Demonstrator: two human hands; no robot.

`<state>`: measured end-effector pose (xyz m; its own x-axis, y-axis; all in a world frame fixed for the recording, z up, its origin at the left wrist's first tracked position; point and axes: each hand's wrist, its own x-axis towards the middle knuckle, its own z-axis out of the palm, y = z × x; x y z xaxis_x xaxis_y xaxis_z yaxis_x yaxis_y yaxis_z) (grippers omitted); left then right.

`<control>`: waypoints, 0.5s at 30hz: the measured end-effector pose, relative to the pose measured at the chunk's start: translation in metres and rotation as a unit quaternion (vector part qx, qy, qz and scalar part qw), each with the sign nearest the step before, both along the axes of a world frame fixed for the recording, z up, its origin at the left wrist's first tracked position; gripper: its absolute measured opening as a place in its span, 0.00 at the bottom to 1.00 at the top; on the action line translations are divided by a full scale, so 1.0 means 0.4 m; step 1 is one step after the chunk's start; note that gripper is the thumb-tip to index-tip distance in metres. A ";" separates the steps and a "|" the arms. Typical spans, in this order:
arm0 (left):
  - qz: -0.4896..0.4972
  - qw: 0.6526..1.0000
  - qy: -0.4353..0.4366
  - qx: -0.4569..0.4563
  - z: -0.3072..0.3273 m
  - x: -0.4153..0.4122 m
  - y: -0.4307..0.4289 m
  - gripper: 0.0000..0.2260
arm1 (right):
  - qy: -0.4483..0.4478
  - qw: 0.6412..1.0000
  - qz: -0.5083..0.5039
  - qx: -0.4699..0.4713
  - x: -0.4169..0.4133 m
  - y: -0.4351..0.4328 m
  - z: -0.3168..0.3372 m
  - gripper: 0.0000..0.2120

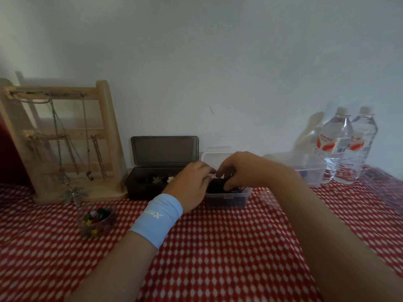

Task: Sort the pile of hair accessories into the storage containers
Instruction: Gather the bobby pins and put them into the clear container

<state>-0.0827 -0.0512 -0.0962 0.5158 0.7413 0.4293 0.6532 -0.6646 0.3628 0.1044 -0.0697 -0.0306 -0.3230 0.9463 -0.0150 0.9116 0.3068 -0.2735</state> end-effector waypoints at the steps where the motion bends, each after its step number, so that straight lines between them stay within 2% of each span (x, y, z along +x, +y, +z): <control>1: -0.002 1.000 0.003 0.005 -0.004 -0.001 0.001 0.14 | 0.011 1.000 -0.002 -0.001 0.005 -0.003 0.004 0.17; 5: 0.006 0.999 0.041 0.004 -0.009 -0.001 -0.012 0.18 | 0.062 0.998 -0.022 0.008 0.049 -0.017 0.016 0.16; 8: 0.002 0.991 0.132 0.001 -0.019 0.014 -0.028 0.23 | 0.076 0.996 -0.047 0.018 0.088 -0.022 0.015 0.14; 10: -0.004 0.984 0.180 0.011 -0.024 0.031 -0.035 0.26 | 0.071 0.995 -0.061 0.016 0.108 -0.024 0.013 0.13; 15: 0.003 0.976 0.216 0.009 -0.024 0.054 -0.045 0.29 | 0.022 0.995 -0.094 -0.022 0.127 -0.022 0.004 0.08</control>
<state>-0.0612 -0.0690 -0.1057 0.6479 0.7389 0.1850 0.7461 -0.6645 0.0412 0.1552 -0.0786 -0.0289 -0.1411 0.9889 -0.0471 0.9385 0.1185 -0.3242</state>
